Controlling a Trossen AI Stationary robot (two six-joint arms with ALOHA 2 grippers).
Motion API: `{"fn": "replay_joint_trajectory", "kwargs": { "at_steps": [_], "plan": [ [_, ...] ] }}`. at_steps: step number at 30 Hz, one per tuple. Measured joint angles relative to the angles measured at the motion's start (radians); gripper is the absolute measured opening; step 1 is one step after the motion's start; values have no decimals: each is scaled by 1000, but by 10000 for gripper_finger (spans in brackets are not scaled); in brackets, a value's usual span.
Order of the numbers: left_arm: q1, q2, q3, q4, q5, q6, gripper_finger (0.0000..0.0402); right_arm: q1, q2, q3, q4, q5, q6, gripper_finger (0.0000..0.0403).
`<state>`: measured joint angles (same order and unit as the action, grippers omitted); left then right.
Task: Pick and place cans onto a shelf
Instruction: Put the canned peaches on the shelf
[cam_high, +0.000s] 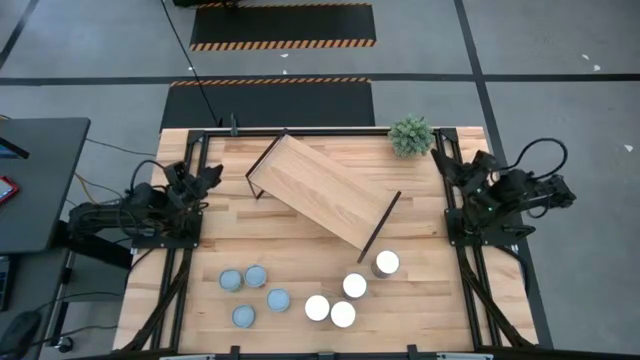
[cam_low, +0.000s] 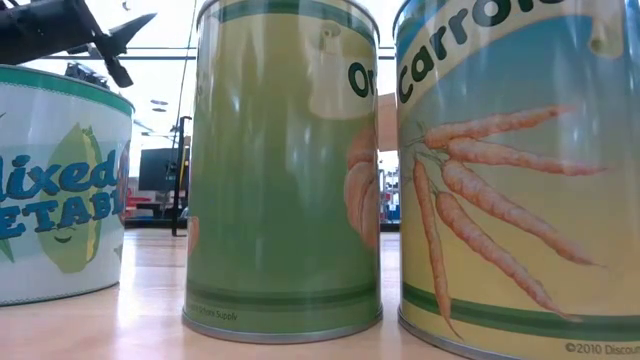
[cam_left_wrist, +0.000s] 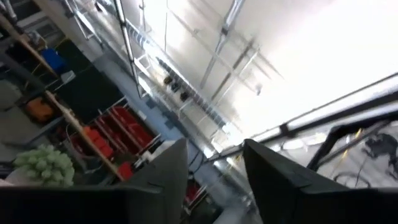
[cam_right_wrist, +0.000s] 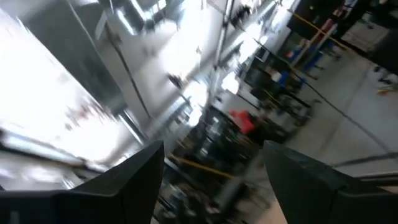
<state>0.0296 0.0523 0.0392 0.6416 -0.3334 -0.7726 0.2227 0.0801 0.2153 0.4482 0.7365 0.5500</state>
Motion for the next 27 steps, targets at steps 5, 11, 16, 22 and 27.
{"fn": "replay_joint_trajectory", "kwargs": {
  "at_steps": [5,11,16,22,27],
  "plan": [
    [0,0,80,-192,79,33,212,20,90,187,-321,-18,64,278],
    [0,9,225,-511,88,139,217,47,234,412,-683,-85,158,278],
    [0,20,320,-634,72,205,235,61,372,585,-1000,-201,255,268],
    [0,28,350,-657,90,208,251,63,542,714,-1243,-432,351,250],
    [0,28,350,-662,91,178,244,64,657,744,-1332,-562,376,242]
  ]
}}
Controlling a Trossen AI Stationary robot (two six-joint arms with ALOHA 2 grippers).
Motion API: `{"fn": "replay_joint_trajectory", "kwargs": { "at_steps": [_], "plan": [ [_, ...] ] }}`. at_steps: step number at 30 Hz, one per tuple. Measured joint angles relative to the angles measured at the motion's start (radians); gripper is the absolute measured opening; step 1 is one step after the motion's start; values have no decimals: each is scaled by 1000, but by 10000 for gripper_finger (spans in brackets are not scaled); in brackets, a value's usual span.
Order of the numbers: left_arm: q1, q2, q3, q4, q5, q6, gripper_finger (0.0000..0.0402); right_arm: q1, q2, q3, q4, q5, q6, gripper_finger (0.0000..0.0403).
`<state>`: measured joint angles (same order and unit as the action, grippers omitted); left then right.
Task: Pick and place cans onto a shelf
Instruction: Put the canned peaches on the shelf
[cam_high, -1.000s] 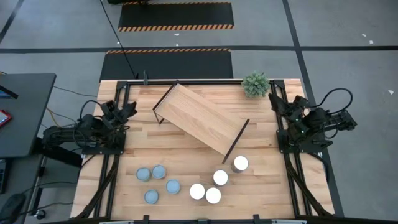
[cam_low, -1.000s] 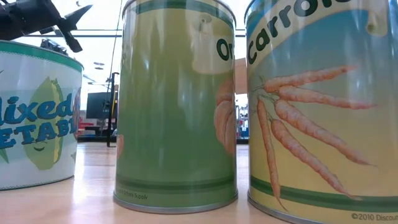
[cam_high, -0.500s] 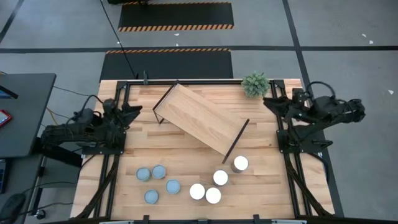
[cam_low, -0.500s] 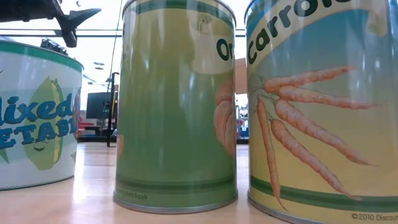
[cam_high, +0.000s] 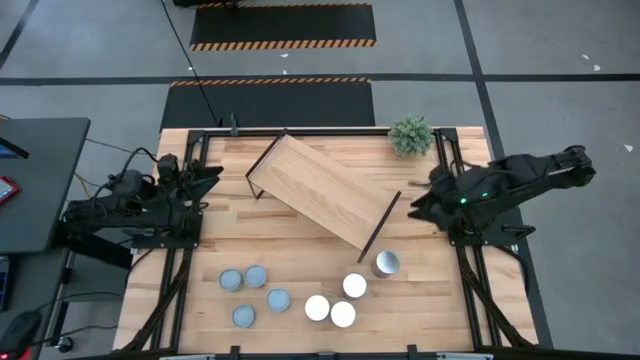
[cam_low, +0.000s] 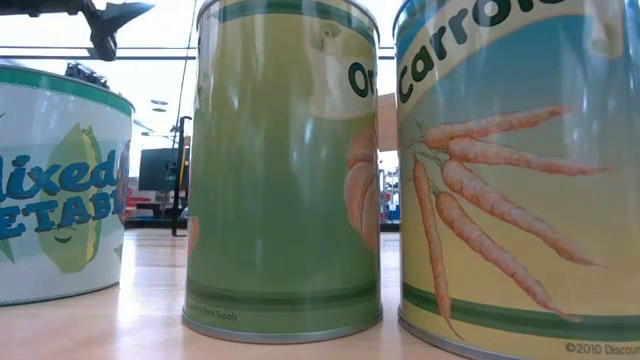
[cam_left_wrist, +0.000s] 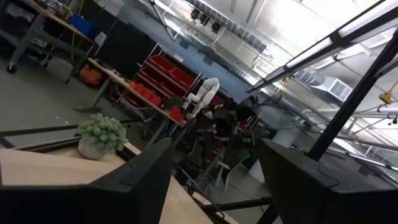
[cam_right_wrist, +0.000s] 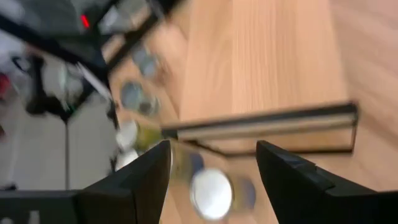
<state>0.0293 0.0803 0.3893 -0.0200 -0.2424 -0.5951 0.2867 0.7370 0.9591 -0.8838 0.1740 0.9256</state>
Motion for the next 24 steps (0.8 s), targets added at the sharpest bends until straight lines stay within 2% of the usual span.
{"fn": "replay_joint_trajectory", "kwargs": {
  "at_steps": [5,16,21,24],
  "plan": [
    [0,0,0,0,0,-3,238,8,78,5,-11,-69,17,240],
    [0,0,0,-1,2,-22,238,123,242,40,-179,-81,141,237],
    [0,0,0,-9,2,-22,240,197,353,176,-373,21,161,235],
    [0,0,0,-9,2,-23,240,243,398,239,-425,83,154,235]
  ]
}}
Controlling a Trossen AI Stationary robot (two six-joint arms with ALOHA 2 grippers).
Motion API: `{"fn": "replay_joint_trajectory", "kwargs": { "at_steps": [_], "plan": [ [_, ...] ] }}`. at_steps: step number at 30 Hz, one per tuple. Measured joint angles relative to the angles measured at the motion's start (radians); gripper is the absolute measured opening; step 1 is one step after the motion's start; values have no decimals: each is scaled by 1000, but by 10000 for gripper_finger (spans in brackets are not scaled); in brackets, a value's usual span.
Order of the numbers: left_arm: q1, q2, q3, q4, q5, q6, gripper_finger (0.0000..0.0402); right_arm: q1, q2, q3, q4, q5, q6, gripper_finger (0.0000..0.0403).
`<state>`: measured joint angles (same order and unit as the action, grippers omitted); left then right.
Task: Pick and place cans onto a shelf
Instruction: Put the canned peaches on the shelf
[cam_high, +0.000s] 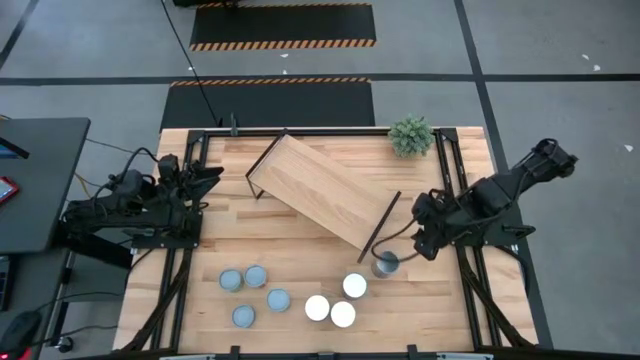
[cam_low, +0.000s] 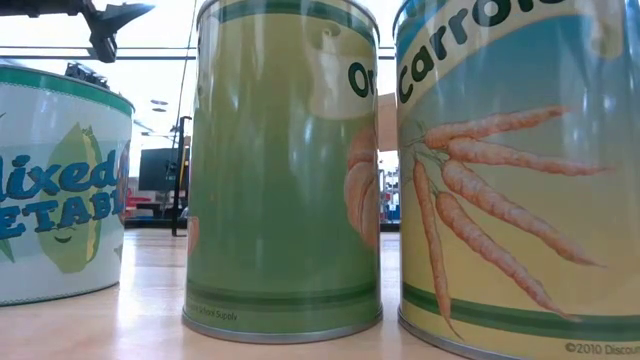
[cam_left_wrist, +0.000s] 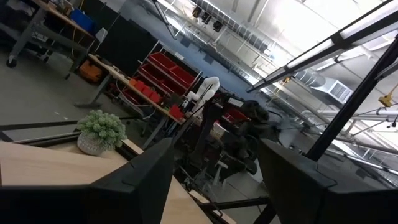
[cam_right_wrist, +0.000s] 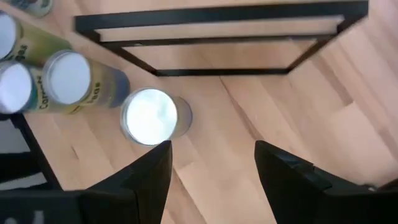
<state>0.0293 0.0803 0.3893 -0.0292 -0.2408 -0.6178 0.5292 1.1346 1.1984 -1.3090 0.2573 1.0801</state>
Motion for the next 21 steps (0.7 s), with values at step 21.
{"fn": "replay_joint_trajectory", "kwargs": {
  "at_steps": [21],
  "plan": [
    [0,0,0,-25,37,-18,237,80,177,-5,-1,-17,-146,267]
  ]
}}
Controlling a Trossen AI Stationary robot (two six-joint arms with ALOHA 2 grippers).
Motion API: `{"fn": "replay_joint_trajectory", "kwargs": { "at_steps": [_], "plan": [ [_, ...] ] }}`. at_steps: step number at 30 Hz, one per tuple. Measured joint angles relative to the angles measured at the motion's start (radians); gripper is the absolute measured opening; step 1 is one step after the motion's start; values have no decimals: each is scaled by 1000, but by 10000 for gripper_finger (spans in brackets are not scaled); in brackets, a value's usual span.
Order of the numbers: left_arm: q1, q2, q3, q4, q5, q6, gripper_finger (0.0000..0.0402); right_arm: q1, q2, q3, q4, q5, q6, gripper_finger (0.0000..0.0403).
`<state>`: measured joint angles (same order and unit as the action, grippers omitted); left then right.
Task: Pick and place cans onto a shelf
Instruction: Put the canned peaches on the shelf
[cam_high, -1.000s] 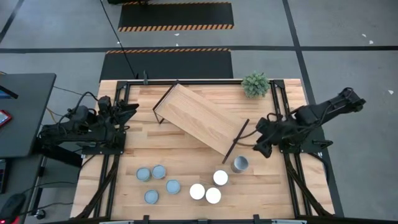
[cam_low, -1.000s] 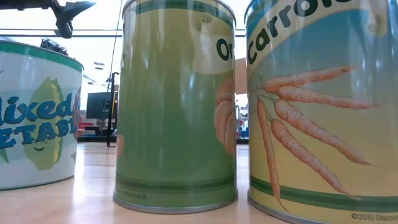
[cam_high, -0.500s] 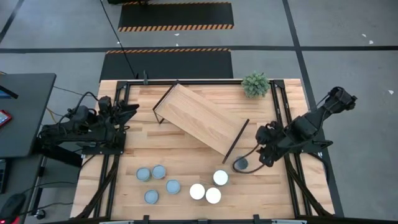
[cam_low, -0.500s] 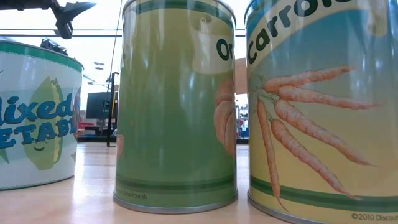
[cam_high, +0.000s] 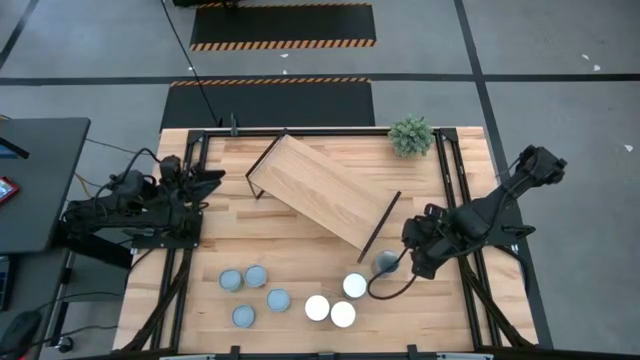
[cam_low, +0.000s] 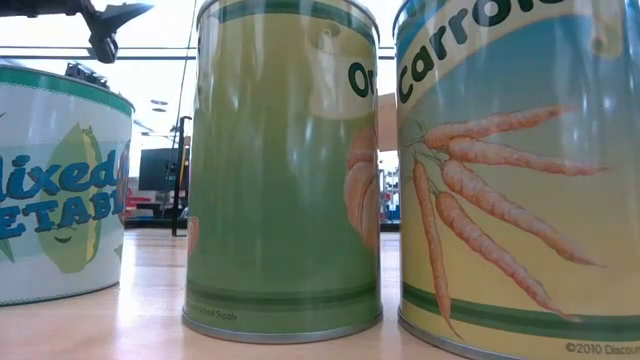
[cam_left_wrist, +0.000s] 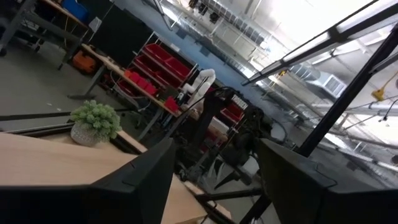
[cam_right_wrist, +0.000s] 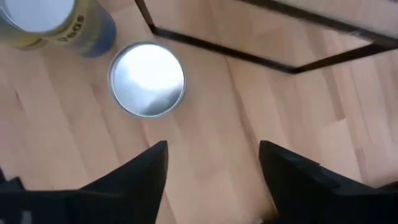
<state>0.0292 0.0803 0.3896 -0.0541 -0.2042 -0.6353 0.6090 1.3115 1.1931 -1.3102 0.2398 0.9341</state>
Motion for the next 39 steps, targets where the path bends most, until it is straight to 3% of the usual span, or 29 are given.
{"fn": "replay_joint_trajectory", "kwargs": {
  "at_steps": [4,10,18,39],
  "plan": [
    [0,0,0,-38,1,-7,236,-17,21,0,15,-90,29,321],
    [0,0,0,-57,1,-7,236,8,61,-5,44,-35,7,394],
    [0,0,0,-56,19,-8,236,2,80,-104,233,-66,-36,398],
    [0,0,0,-55,19,-16,236,-13,78,-285,574,15,-248,400]
  ]
}}
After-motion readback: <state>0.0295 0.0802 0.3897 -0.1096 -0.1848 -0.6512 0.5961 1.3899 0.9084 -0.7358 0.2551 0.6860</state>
